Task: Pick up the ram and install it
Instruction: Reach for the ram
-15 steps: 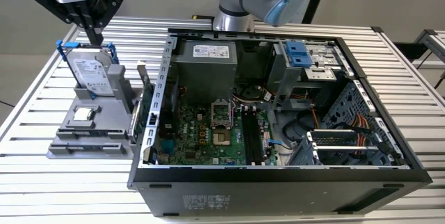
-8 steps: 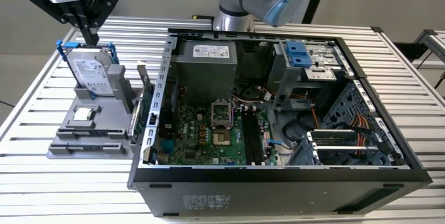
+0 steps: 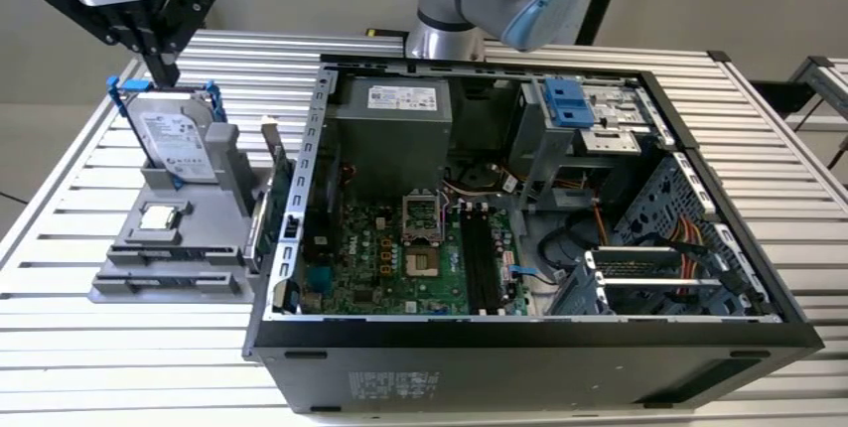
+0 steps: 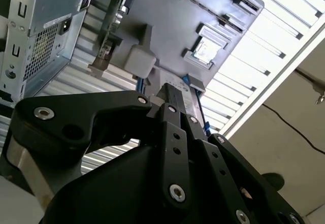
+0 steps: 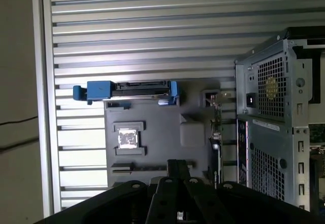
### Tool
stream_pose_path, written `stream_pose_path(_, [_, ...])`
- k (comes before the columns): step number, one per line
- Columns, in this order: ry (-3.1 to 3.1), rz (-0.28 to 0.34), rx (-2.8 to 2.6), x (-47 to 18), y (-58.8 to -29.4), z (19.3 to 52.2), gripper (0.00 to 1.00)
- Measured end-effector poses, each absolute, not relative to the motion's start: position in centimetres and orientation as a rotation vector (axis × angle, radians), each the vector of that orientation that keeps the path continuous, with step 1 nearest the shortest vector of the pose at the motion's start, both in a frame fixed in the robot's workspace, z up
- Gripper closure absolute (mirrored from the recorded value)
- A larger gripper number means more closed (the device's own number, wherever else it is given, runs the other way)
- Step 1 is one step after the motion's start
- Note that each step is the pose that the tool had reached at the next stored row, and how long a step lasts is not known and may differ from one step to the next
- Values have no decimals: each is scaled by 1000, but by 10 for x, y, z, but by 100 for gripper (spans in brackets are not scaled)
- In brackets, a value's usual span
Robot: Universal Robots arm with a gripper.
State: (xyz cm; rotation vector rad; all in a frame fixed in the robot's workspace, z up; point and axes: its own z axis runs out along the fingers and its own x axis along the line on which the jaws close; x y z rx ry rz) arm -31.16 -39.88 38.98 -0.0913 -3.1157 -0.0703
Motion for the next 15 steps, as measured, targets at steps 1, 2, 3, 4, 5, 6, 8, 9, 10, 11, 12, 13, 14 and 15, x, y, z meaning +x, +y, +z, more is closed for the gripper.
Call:
stream_pose_path(1, [-3115, -70, -91, -313, -399, 390, 100])
stream_pose_path(2, [-3115, -70, -91, -314, -399, 390, 100])
stream_pose_path(3, [-3115, -70, -91, -315, -399, 390, 100])
stream_pose_path(4, [-3115, -70, -91, -316, -399, 390, 100])
stream_pose_path(5, [-3115, -70, -91, -318, -399, 390, 100])
stream_pose_path(6, [-3115, -70, -91, -319, -399, 390, 100])
stream_pose_path(8, [-3114, -70, -91, -321, -399, 389, 100])
stream_pose_path(9, [-3114, -70, -90, -322, -399, 389, 100])
stream_pose_path(10, [-3114, -70, -90, -323, -399, 389, 100])
stream_pose_path(11, [-3114, -70, -90, -324, -399, 389, 100])
stream_pose_path(12, [-3113, -70, -90, -325, -399, 389, 100])
stream_pose_path(13, [-3113, -70, -90, -326, -399, 389, 100])
stream_pose_path(14, [-3113, -70, -90, -327, -399, 389, 100])
stream_pose_path(15, [-3112, -70, -90, -328, -399, 389, 100])
